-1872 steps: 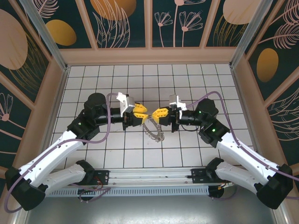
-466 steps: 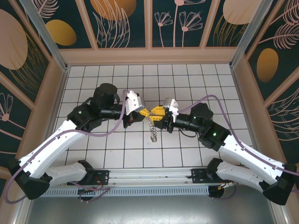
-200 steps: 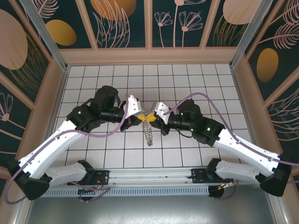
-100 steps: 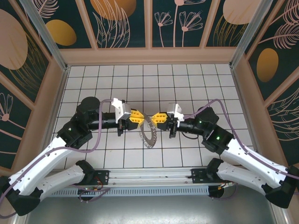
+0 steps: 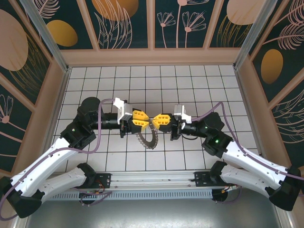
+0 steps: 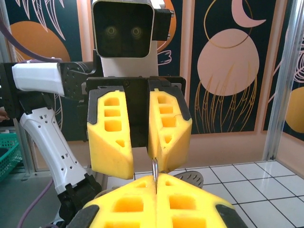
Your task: Put the keys on the keyring
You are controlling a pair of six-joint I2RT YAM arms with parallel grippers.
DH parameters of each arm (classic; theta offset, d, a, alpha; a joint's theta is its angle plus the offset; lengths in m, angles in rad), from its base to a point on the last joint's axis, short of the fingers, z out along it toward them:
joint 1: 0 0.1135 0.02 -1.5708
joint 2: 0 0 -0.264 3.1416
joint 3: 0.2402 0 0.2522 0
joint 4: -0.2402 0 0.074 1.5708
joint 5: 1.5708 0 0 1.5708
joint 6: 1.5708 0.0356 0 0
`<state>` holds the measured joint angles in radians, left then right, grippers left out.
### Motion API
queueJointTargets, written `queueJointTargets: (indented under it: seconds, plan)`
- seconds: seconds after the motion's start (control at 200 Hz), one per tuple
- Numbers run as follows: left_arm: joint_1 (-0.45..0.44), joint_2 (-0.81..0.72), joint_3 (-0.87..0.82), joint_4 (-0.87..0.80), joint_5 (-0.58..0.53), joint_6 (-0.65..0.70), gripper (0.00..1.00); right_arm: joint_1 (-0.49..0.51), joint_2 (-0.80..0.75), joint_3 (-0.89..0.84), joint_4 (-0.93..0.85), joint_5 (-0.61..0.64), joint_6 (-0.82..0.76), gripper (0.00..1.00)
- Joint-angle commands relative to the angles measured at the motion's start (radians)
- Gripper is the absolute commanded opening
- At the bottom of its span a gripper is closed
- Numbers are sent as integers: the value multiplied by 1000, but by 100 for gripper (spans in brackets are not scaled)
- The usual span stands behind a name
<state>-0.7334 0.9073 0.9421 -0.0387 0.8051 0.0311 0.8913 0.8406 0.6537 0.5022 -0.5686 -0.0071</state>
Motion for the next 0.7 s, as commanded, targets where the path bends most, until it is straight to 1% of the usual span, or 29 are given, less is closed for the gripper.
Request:
queueJointTargets:
  seconds: [0.0,0.405,0.465,0.581,0.696]
  plan:
    - [-4,-3,2,39,27,-13,24,-5,-2,-7,126,-25,36,0]
    - [-4,26,0,83,65,-31,16,-5,21,-6,143,-47,42,0]
    - [-4,32,3,80,67,-31,12,-5,19,-6,143,-49,41,0]
    - [-4,35,6,76,70,-23,0,-5,19,-5,141,-53,38,0]
    - [-4,40,24,35,63,10,0,-5,23,-1,115,-46,25,0]
